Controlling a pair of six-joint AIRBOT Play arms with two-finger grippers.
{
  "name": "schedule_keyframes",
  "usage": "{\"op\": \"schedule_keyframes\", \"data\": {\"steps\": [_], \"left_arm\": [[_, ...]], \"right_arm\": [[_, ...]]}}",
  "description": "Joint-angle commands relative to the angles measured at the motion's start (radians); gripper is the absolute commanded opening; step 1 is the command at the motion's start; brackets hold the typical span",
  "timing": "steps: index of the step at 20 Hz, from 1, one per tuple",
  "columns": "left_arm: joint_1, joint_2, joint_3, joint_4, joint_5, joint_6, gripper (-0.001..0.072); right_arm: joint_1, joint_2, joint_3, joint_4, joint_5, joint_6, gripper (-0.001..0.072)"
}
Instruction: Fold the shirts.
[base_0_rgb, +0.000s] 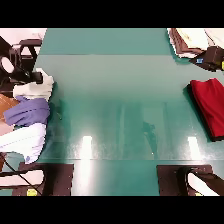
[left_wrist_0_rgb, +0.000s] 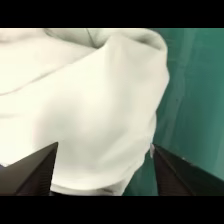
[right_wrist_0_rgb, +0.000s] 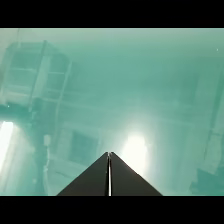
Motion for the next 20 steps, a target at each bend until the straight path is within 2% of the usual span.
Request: {"op": "schedule_keyframes", "data": {"steps": [1, 2, 4, 5, 6, 10, 13, 15, 20], "left_arm": [[0.022, -0.010, -0.069, 0.005, 0.108, -0.002, 0.0672], [0.022, -0.011, -0.069, 0.005, 0.104, -0.002, 0.0590], [0.022, -0.010, -0.069, 0.005, 0.087, -0.002, 0.0233], [0.022, -0.005, -0.069, 0.005, 0.076, -0.002, 0.0090], [0.022, 0.006, -0.061, 0.006, 0.058, -0.002, 0.0023], [0.013, 0.137, 0.071, 0.006, 0.017, 0.000, 0.0022], [-0.039, 0.291, 0.267, -0.003, -0.068, 0.075, 0.0021], [-0.117, 0.372, 0.398, -0.004, -0.185, 0.130, 0.0021], [-0.431, 0.435, 0.526, -0.012, -0.349, 0.157, 0.0021]], "right_arm": [[0.001, 0.000, 0.000, 0.000, -0.019, 0.000, 0.0019], [0.001, 0.000, 0.000, 0.001, -0.018, 0.000, 0.0019], [0.001, 0.000, 0.000, 0.001, -0.018, 0.000, 0.0019], [0.001, 0.000, 0.000, 0.002, -0.018, 0.000, 0.0019], [0.001, 0.000, 0.000, 0.002, -0.019, 0.000, 0.0018], [0.001, 0.000, 0.045, 0.010, -0.032, 0.000, 0.0018], [0.001, 0.000, 0.163, 0.010, -0.072, 0.000, 0.0018], [0.001, 0.000, 0.243, 0.008, -0.102, 0.000, 0.0018], [0.001, 0.000, 0.354, 0.000, -0.114, 0.000, 0.0018]]}}
